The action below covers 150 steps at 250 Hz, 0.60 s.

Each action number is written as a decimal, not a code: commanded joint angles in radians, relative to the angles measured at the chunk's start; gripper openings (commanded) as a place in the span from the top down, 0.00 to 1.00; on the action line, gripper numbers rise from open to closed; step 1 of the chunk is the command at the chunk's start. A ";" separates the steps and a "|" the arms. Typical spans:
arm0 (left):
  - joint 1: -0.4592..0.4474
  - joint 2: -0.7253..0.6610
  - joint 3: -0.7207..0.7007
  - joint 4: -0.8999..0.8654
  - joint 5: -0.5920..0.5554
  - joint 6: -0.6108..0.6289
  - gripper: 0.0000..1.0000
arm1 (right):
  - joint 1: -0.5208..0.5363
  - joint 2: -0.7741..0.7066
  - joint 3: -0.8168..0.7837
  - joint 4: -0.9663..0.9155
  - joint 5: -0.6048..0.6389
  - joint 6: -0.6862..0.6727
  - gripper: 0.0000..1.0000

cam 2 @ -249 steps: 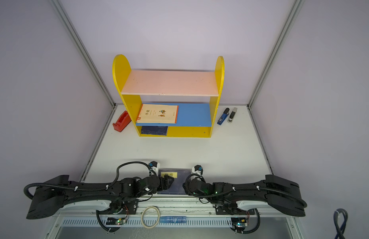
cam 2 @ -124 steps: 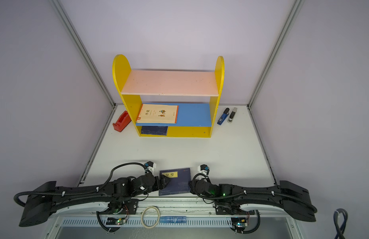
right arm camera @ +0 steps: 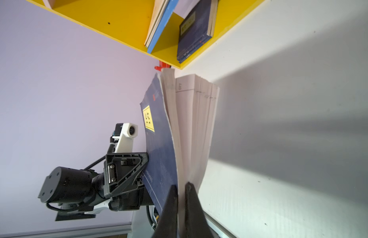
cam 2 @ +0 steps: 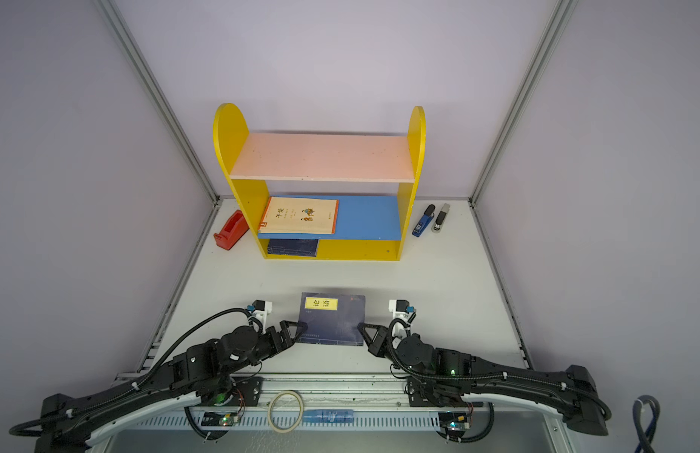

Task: Stacking books/files
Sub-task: Pick up the book from the bottom-center of the table, then place the book on the bookshelf.

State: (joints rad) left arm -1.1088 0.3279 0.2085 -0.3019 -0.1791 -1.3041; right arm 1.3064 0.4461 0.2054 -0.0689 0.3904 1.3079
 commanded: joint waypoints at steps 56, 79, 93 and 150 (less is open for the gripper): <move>0.010 -0.083 0.041 0.168 0.060 0.158 0.00 | 0.000 0.176 0.072 0.192 -0.005 -0.049 1.00; 0.012 -0.071 0.059 0.204 0.074 0.179 0.04 | 0.001 0.209 0.076 0.243 -0.006 -0.055 1.00; 0.012 -0.070 0.065 0.216 0.078 0.189 0.12 | 0.001 0.223 0.078 0.262 -0.002 -0.057 1.00; 0.023 -0.100 0.086 0.216 0.084 0.200 0.68 | 0.001 0.251 0.091 0.277 0.010 -0.069 1.00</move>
State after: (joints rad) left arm -1.0927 0.2440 0.2752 -0.1318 -0.1123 -1.1343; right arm 1.3064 0.6941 0.2836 0.1390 0.3843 1.2549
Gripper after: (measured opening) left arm 0.421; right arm 0.096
